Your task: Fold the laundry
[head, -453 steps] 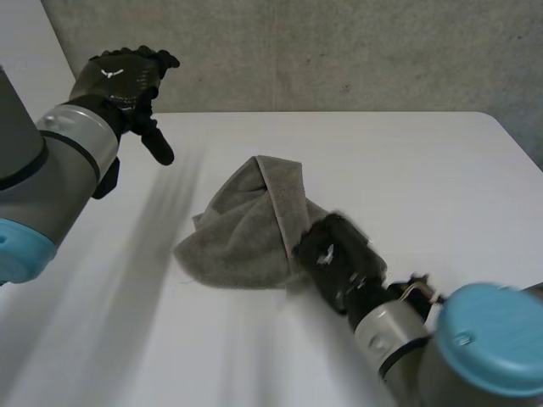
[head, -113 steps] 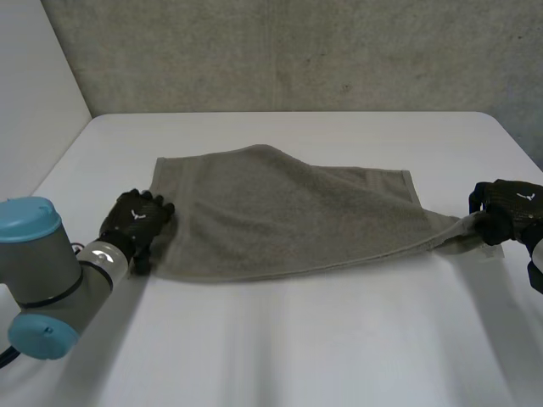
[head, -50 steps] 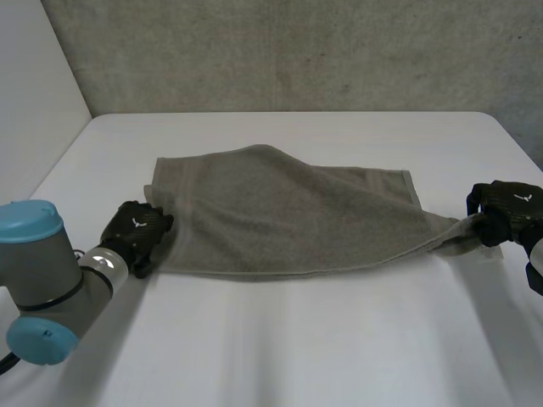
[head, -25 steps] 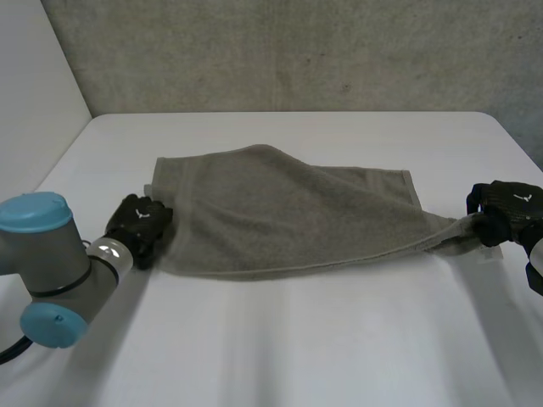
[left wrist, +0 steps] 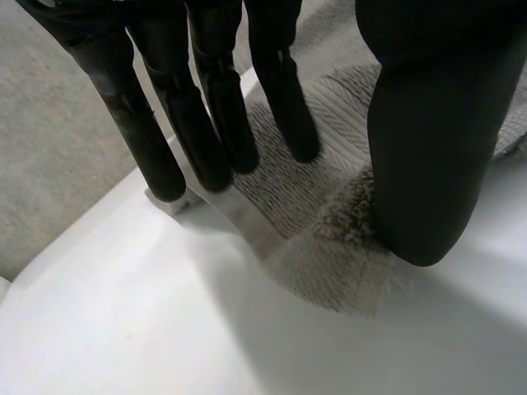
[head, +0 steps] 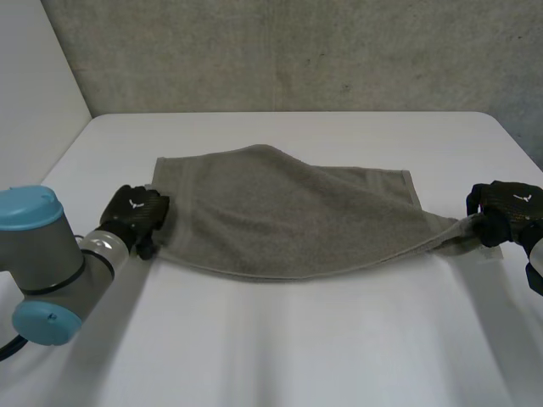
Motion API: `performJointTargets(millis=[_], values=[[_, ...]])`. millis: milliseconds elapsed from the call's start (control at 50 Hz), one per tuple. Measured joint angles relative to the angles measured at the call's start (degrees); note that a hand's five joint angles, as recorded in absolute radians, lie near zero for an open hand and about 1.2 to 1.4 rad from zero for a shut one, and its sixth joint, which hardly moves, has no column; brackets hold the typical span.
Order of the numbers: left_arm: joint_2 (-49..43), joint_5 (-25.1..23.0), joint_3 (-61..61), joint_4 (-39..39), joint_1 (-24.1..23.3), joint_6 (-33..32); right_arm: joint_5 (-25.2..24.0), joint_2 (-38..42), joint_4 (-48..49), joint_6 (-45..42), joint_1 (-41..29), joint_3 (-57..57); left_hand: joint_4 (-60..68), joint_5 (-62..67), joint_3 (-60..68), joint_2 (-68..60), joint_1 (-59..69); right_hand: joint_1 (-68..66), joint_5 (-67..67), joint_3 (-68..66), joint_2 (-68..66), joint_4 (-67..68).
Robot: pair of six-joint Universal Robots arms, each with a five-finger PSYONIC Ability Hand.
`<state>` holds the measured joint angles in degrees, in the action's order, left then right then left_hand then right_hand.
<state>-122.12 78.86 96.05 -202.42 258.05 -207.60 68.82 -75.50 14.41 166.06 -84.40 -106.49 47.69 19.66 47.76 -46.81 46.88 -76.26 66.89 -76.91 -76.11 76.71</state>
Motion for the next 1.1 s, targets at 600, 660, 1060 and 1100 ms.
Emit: performJointTargets(millis=[600, 660, 1060, 1100], values=[[-0.1, -3.4, 1.5, 0.0, 0.0, -0.4, 0.0, 0.0, 0.0, -1.7, -0.2, -0.5, 3.2, 20.9, 3.1, -4.0, 3.9, 0.0, 0.0, 0.0, 0.0, 0.0], [-0.1, -4.4, 1.4, 0.1, 0.0, -0.3, 0.0, 0.0, 0.0, -1.7, -0.2, -0.5, 6.2, 23.9, 6.1, -7.1, 6.9, 0.0, 0.0, 0.0, 0.0, 0.0], [-0.6, -5.1, 1.0, 0.5, 0.0, -0.3, 0.0, 0.0, -0.1, -1.7, -0.2, -0.5, 15.3, 32.9, 15.1, -16.1, 15.9, 0.0, 0.0, 0.0, 0.0, 0.0], [-0.7, -5.1, 1.0, 0.5, 0.1, -0.3, 0.0, 0.0, -0.1, -1.7, -0.2, -0.5, 17.9, 35.3, 17.8, -18.8, 18.0, 0.0, 0.0, 0.0, 0.0, 0.0]])
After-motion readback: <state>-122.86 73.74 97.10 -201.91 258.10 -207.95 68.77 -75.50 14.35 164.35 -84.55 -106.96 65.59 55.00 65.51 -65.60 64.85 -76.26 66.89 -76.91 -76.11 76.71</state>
